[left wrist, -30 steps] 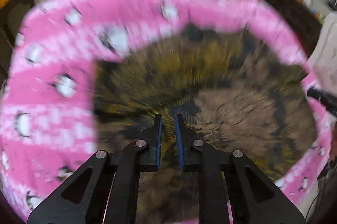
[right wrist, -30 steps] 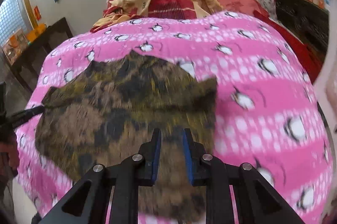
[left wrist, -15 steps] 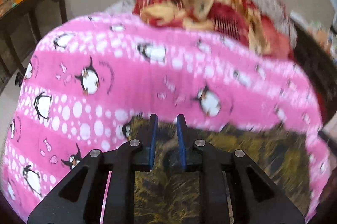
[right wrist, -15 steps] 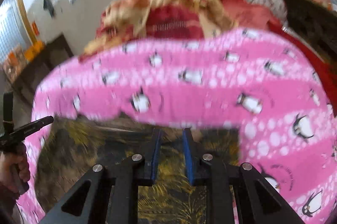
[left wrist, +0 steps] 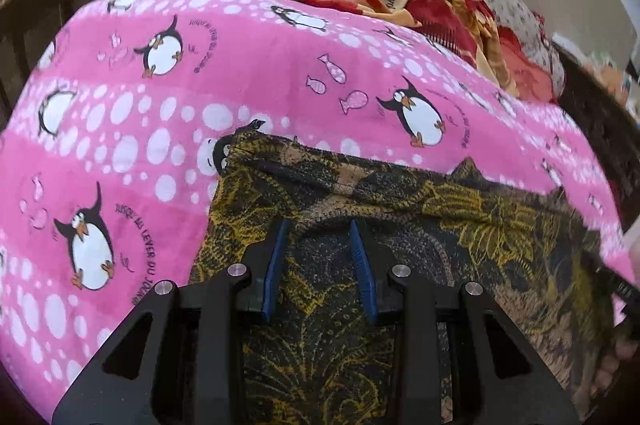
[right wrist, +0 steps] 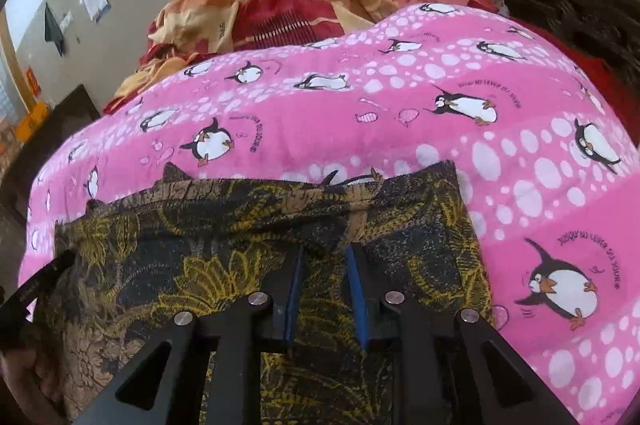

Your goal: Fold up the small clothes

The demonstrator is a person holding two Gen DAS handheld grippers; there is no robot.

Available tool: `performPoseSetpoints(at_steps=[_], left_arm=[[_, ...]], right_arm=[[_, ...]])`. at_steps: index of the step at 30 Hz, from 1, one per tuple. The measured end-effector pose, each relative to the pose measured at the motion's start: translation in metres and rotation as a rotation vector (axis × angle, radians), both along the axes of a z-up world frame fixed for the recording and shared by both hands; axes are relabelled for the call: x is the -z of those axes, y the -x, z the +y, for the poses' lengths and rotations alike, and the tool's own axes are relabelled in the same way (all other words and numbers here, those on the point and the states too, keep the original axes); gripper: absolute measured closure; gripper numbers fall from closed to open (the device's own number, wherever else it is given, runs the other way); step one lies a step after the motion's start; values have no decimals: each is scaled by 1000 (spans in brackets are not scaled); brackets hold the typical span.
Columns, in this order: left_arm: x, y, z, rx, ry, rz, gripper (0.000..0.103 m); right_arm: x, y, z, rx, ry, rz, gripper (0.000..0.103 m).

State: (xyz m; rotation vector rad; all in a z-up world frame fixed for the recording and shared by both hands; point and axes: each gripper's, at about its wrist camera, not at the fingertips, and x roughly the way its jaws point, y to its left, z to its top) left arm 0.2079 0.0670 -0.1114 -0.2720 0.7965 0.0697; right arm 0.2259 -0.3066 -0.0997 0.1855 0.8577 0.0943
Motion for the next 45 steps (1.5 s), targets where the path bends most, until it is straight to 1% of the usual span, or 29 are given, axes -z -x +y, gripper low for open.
performPoseSetpoints(at_steps=[5, 9, 11, 13, 15, 16, 17, 18, 19, 20, 21, 22, 23, 25, 27, 28, 30, 31, 32, 33, 34, 36, 38, 39, 40, 41, 42, 45], left_arm=[[0, 1, 5, 0, 34, 7, 71], [2, -1, 4, 0, 39, 16, 71], [2, -2, 3, 0, 31, 24, 71], [2, -5, 0, 2, 6, 41, 69], [0, -8, -7, 18, -32, 72, 67], [-5, -8, -11, 35, -62, 90, 67], [-13, -6, -15, 55, -90, 104, 67], [-23, 3, -18, 60, -80, 92, 67], [-32, 13, -20, 68, -53, 72, 67], [-42, 28, -28, 94, -25, 52, 67], [-46, 39, -36, 118, -18, 45, 67], [-48, 51, -46, 147, -20, 44, 67], [-47, 63, -57, 174, -29, 48, 67], [-37, 80, -76, 221, -35, 77, 67], [-17, 89, -86, 233, -41, 123, 67], [-7, 93, -88, 230, -52, 117, 67], [-5, 103, -91, 241, -83, 48, 66], [-4, 106, -93, 249, -106, 30, 65], [-4, 109, -95, 250, -115, 16, 65], [-4, 110, -95, 247, -114, 13, 65], [-4, 108, -95, 244, -112, 14, 64], [-4, 106, -98, 250, -116, 16, 60], [-5, 105, -98, 266, -104, 15, 52], [-4, 103, -99, 284, -86, 14, 42], [-2, 101, -100, 308, -63, 13, 29], [-2, 100, -100, 334, -42, 12, 21], [-2, 100, -101, 347, -39, 14, 20], [-1, 98, -111, 351, -89, 29, 18]], right_arm=[[3, -3, -6, -2, -43, 3, 82], [3, -5, -7, -3, -63, 12, 82], [3, -4, -8, -3, -68, 15, 82], [3, -5, -9, -3, -77, 21, 82], [1, -8, -13, -6, -113, 56, 82], [-4, -10, -15, -9, -123, 89, 82], [-11, -9, -14, -2, -107, 113, 82], [-26, 1, -9, 10, -58, 108, 82], [-40, 12, -3, -7, -36, 66, 81], [-55, 28, 6, -43, -24, 5, 75], [-63, 40, 14, -70, -10, -30, 70], [-71, 56, 24, -107, 5, -47, 70], [-73, 66, 31, -129, 14, -40, 70], [-66, 88, 52, -139, 52, 10, 70], [-52, 103, 66, -134, 77, 21, 70], [-44, 107, 71, -121, 105, 24, 70], [-19, 112, 77, -98, 150, 62, 70], [-6, 114, 77, -92, 166, 69, 70], [-1, 118, 77, -98, 171, 33, 69], [3, 124, 77, -113, 190, -22, 68], [3, 125, 76, -114, 187, -27, 67], [3, 124, 77, -125, 182, -28, 58], [5, 123, 79, -147, 178, -29, 52], [5, 123, 80, -150, 177, -31, 51], [5, 122, 79, -150, 175, -30, 51], [5, 121, 78, -149, 167, -32, 50], [6, 120, 76, -149, 154, -32, 50], [6, 119, 73, -150, 122, -30, 49]])
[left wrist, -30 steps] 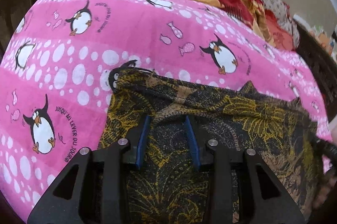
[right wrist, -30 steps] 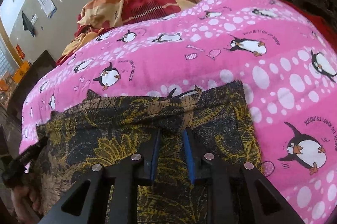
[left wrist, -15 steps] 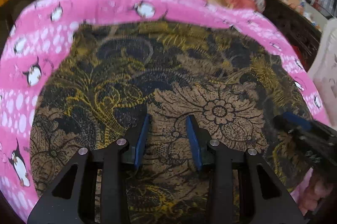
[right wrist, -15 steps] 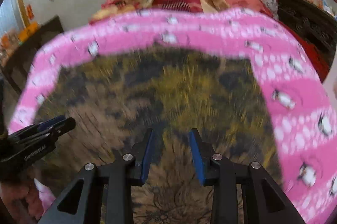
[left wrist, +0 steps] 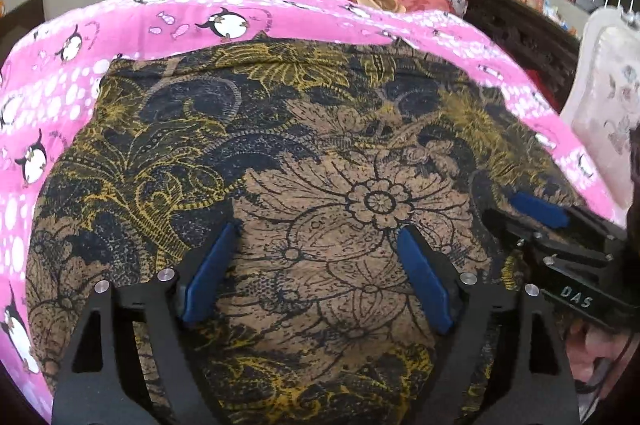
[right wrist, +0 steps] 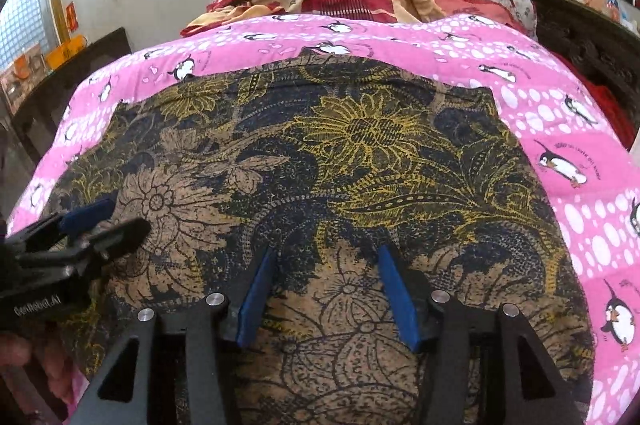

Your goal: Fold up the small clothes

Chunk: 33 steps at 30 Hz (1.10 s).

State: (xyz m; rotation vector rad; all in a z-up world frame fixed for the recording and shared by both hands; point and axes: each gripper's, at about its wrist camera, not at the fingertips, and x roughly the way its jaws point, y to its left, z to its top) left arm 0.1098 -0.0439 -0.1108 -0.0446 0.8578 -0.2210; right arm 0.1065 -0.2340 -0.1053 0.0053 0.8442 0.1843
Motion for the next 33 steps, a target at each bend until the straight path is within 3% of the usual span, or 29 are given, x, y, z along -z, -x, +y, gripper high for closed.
performPoseSetpoints(at_steps=[4, 7, 13, 18, 20, 26, 32, 33], left_arm=[[-3, -2, -7, 7, -39, 20, 16], [-17, 15, 2, -20, 14, 41, 16], [-44, 92, 50, -69, 231, 25, 16], [-23, 136, 101, -195, 468, 112, 16], [-5, 134, 114, -251, 556, 176, 16], [4, 109, 124, -319, 738, 196, 16], [5, 96, 129, -357, 841, 172, 17], [1, 96, 125, -326, 822, 160, 23]], right_arm=[[1, -1, 0, -4, -11, 3, 48], [0, -1, 0, -4, -6, 2, 48], [-1, 1, 3, -5, 17, -1, 48], [0, 1, 4, -5, 20, -2, 47], [0, 1, 4, -6, 17, -2, 47], [-1, 1, 5, -9, 3, -1, 46], [-1, 0, 3, -15, -11, 1, 43], [-1, 0, 3, -14, -10, 1, 43]])
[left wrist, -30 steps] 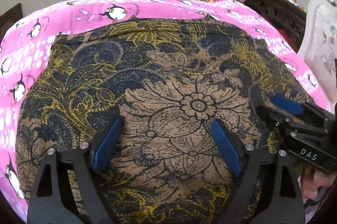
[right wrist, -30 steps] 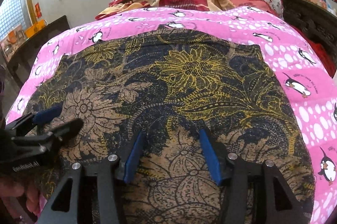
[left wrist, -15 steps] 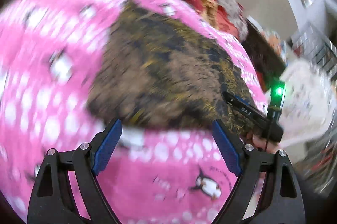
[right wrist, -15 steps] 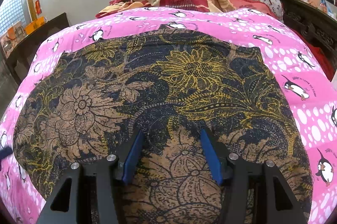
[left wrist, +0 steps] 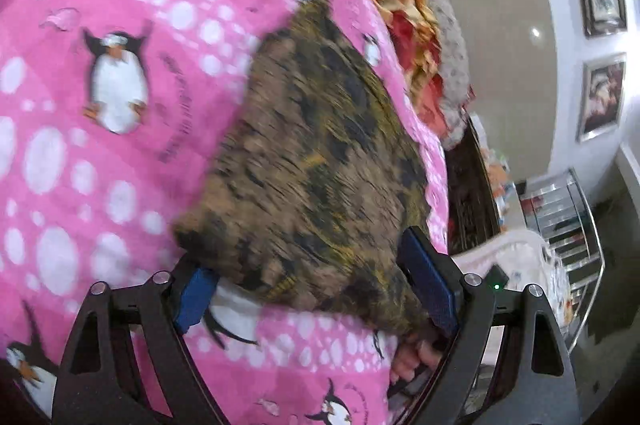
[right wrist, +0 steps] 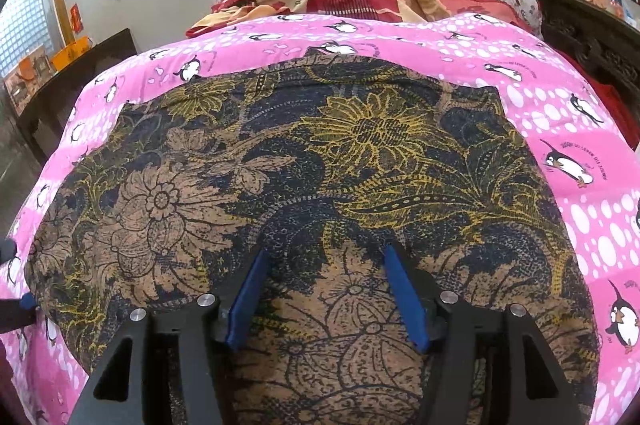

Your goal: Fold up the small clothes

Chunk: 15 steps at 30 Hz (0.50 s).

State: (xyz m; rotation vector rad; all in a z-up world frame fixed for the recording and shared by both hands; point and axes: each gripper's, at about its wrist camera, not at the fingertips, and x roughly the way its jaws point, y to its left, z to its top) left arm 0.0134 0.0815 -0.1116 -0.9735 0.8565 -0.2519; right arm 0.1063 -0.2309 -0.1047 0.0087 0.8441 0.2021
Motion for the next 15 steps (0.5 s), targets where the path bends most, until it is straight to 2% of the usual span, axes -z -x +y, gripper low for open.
performPoseSetpoints(at_steps=[2, 3, 4, 5, 8, 9, 11, 13, 15], left_arm=[[-6, 3, 6, -29, -42, -36, 25], [-2, 2, 10, -40, -19, -25, 29], [3, 0, 12, -49, -8, 0, 42], [6, -1, 14, -65, -19, 23, 50], [12, 2, 24, -128, -8, 25, 53], [12, 1, 22, -127, -30, 32, 55], [12, 1, 21, -139, -66, 51, 72], [16, 3, 25, -166, -65, 70, 78], [15, 3, 27, -184, -82, 70, 81]], right_arm=[[0, 0, 0, 1, 0, 0, 43], [0, 0, 0, 0, 0, 0, 43], [0, 0, 0, 1, 1, 0, 43], [0, 0, 0, 1, 0, 0, 43], [0, 0, 0, 1, 0, 0, 43], [0, 0, 0, 1, 1, 0, 42], [0, 0, 0, 0, 5, 0, 42], [0, 0, 2, -2, 12, 1, 40], [0, 0, 6, -17, 22, 7, 33]])
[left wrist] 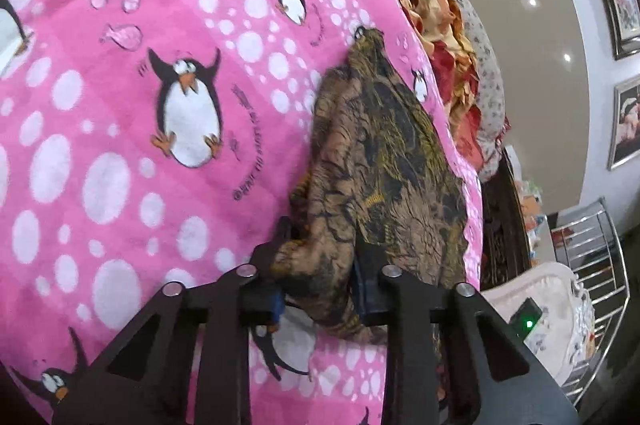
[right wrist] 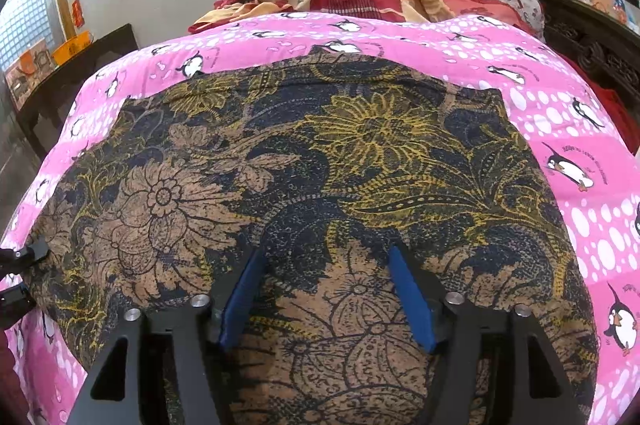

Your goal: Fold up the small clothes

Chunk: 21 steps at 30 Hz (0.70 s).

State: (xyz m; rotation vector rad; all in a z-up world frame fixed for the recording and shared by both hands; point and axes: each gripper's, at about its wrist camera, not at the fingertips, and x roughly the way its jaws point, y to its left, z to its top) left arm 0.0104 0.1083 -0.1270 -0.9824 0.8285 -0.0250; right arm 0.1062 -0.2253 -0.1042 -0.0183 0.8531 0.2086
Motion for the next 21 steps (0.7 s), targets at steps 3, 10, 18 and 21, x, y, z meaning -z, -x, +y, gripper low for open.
performPoseSetpoints(at_steps=[3, 10, 18, 21], left_arm=[[-6, -2, -5, 7, -70, -5, 87], [-56, 3, -52, 84, -496, -163, 89], [-87, -7, -106, 283, -680, -389, 89], [-90, -13, -116, 335, -668, -426, 90]], right_arm=[[-4, 0, 7, -17, 55, 20, 32], [-72, -22, 57, -149, 59, 33, 32], [-101, -121, 173, -436, -198, 308, 32], [-94, -143, 218, -520, -187, 430, 32]])
